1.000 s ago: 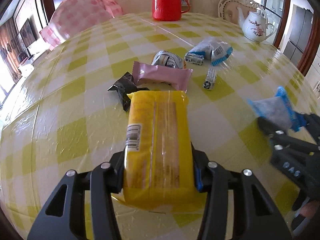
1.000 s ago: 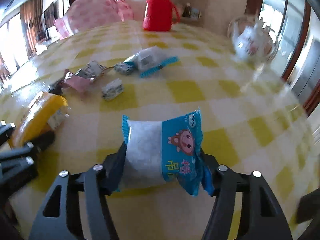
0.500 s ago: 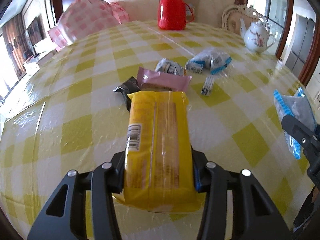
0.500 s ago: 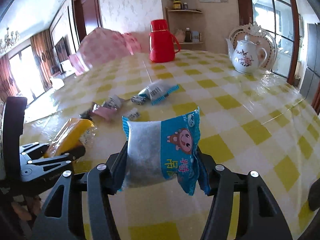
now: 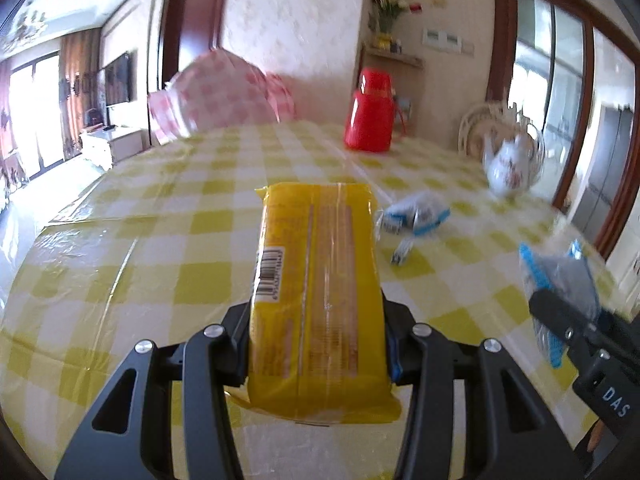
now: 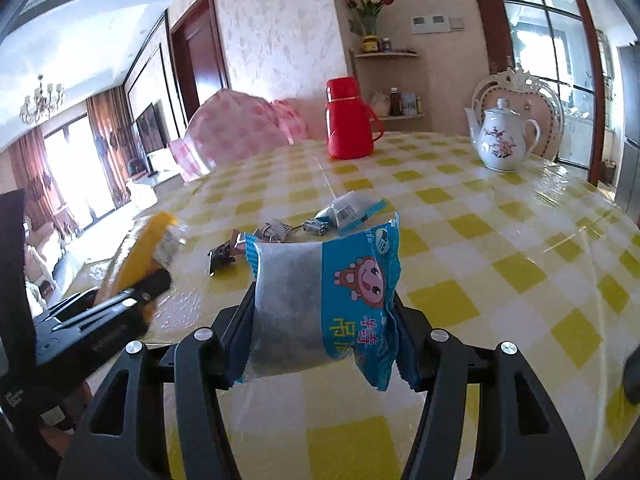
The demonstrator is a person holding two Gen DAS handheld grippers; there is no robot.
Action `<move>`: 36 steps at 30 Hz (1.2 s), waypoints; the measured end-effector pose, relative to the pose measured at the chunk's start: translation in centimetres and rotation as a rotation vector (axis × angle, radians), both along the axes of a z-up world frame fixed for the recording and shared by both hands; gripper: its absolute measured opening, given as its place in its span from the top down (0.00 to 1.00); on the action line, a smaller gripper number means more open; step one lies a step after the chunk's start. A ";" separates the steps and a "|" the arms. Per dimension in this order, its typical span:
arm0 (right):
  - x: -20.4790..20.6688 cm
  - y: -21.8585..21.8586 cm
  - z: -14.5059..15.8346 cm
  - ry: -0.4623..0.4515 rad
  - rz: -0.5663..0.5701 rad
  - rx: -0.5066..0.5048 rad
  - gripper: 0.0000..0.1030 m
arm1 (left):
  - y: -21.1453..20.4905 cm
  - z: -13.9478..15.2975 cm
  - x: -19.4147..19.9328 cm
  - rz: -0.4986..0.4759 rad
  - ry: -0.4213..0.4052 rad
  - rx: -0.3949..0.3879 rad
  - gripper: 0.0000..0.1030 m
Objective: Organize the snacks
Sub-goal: 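Lift the bread loaf and candy bag and carry them toward the white box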
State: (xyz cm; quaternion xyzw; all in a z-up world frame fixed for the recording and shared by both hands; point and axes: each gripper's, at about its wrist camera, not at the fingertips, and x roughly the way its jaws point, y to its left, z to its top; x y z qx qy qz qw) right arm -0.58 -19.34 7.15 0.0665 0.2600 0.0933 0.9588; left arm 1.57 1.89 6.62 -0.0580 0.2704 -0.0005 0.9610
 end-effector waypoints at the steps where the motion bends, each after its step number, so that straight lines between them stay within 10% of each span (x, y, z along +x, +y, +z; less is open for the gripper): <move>1: -0.4 -0.3 0.1 -0.009 -0.007 0.006 0.44 | 0.2 0.2 -0.5 0.008 -0.018 -0.016 0.53; 17: -5.3 -2.4 1.0 -0.105 -0.023 0.081 0.44 | 2.7 2.8 -8.1 0.094 -0.204 -0.150 0.53; 36: -12.0 1.8 3.9 -0.175 0.173 0.116 0.44 | 5.1 6.1 -18.5 0.115 -0.250 -0.041 0.53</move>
